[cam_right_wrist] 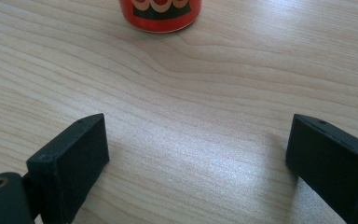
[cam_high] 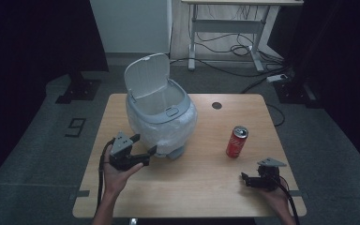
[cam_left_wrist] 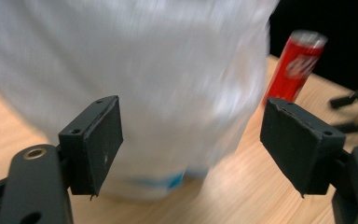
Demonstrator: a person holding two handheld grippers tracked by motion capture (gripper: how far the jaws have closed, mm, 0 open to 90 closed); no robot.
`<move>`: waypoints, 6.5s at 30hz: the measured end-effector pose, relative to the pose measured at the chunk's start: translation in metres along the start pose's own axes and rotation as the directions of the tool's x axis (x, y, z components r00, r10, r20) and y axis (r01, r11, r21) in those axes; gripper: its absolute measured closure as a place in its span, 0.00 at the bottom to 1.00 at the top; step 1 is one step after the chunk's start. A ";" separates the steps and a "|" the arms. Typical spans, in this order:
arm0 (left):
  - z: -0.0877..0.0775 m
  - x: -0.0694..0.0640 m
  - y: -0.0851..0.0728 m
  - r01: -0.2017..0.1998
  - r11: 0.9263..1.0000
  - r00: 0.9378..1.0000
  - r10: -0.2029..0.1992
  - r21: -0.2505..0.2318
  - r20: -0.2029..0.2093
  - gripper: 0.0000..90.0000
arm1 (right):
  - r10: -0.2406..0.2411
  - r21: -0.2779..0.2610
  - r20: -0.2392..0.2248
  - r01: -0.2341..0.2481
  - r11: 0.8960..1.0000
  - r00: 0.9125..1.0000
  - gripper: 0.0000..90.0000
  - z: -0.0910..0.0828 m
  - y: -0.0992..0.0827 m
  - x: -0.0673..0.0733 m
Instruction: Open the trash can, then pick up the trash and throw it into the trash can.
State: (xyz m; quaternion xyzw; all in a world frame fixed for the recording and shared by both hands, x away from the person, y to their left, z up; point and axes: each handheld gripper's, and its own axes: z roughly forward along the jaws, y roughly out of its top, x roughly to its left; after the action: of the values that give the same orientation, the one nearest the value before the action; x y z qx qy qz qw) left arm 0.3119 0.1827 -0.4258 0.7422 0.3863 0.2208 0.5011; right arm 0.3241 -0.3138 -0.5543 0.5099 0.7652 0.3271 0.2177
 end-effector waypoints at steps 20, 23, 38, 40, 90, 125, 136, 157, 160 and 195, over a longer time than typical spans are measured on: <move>0.013 0.017 -0.047 0.067 0.995 0.997 -0.063 0.078 -0.051 0.22 | 0.006 -0.005 0.005 -0.006 1.000 1.000 0.07 -0.001 0.000 0.001; 0.012 0.019 -0.049 0.078 0.995 0.996 -0.075 0.069 -0.055 0.22 | 0.016 -0.029 -0.023 -0.016 0.999 1.000 0.10 -0.004 0.000 0.001; 0.017 0.025 -0.054 0.095 0.991 0.995 -0.091 0.090 -0.052 0.22 | -0.065 -0.174 -0.014 0.062 0.983 0.998 0.16 -0.024 0.020 0.006; 0.017 0.025 -0.055 0.096 0.991 0.995 -0.092 0.090 -0.050 0.22 | -0.066 -0.173 -0.015 0.062 0.983 0.998 0.16 -0.024 0.021 0.006; 0.021 0.028 -0.062 0.158 0.980 0.987 -0.156 0.118 -0.029 0.24 | -0.030 -0.205 -0.053 0.019 0.979 0.998 0.36 0.044 0.103 0.021; 0.020 0.028 -0.061 0.164 0.979 0.986 -0.162 0.119 -0.025 0.25 | -0.106 -0.385 -0.152 0.040 0.922 0.983 0.39 -0.060 0.166 0.033; 0.022 0.027 -0.062 0.164 0.978 0.986 -0.163 0.125 -0.023 0.25 | -0.142 -0.430 -0.173 0.055 0.901 0.975 0.39 -0.080 0.187 0.039; 0.021 0.028 -0.062 0.168 0.978 0.986 -0.167 0.123 -0.020 0.25 | -0.181 -0.472 -0.202 0.066 0.879 0.963 0.39 -0.096 0.223 0.056; 0.021 0.028 -0.062 0.170 0.978 0.986 -0.168 0.122 -0.021 0.25 | -0.189 -0.477 -0.201 0.072 0.876 0.961 0.39 -0.098 0.227 0.058; 0.020 0.030 -0.062 0.178 0.976 0.984 -0.179 0.124 -0.006 0.25 | -0.226 -0.512 -0.223 0.083 0.855 0.948 0.39 -0.110 0.271 0.081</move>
State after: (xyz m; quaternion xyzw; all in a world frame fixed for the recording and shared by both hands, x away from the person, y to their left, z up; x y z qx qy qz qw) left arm 0.3223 0.2070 -0.4918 0.7347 0.4630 0.1486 0.4730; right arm 0.3925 -0.1978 -0.2823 0.3226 0.7167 0.5614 0.2589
